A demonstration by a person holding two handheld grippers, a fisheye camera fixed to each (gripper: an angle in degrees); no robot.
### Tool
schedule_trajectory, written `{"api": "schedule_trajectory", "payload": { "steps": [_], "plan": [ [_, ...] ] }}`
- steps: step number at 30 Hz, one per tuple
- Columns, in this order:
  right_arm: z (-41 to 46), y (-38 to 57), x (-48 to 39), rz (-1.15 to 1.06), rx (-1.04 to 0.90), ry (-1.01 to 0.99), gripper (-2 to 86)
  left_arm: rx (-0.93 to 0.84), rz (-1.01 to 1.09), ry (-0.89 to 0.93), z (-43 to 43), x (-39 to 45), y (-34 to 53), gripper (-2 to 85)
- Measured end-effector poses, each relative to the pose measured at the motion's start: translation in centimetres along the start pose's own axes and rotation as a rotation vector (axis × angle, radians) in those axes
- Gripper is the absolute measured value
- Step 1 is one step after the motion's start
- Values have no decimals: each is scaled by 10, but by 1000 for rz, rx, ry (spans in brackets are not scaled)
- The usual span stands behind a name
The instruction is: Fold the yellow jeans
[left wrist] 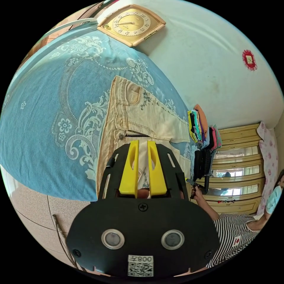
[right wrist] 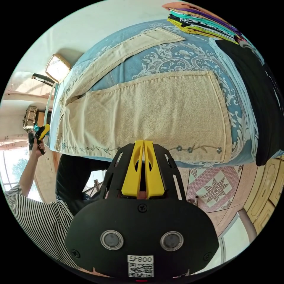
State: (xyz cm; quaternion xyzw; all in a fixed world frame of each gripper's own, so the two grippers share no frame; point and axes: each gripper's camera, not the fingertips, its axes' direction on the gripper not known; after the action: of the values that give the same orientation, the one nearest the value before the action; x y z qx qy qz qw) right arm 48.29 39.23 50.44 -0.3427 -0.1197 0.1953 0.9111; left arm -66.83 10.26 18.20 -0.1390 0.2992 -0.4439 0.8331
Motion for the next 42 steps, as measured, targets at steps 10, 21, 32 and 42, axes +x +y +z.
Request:
{"api": "schedule_trajectory", "payload": {
  "steps": [10,21,32,42],
  "plan": [
    [-51,-72,-5,-6,128,-129,22,42,-30,-181,51,6,-129,83],
    [-88,-227,45,218,326,-10,105,-35,-2,-300,131,18,-213,90],
    [-64,-267,57,237,227,47,49,-58,81,-423,192,58,-238,41],
    [-124,-225,46,144,279,4,17,-5,158,-417,216,102,-260,19]
  ]
}}
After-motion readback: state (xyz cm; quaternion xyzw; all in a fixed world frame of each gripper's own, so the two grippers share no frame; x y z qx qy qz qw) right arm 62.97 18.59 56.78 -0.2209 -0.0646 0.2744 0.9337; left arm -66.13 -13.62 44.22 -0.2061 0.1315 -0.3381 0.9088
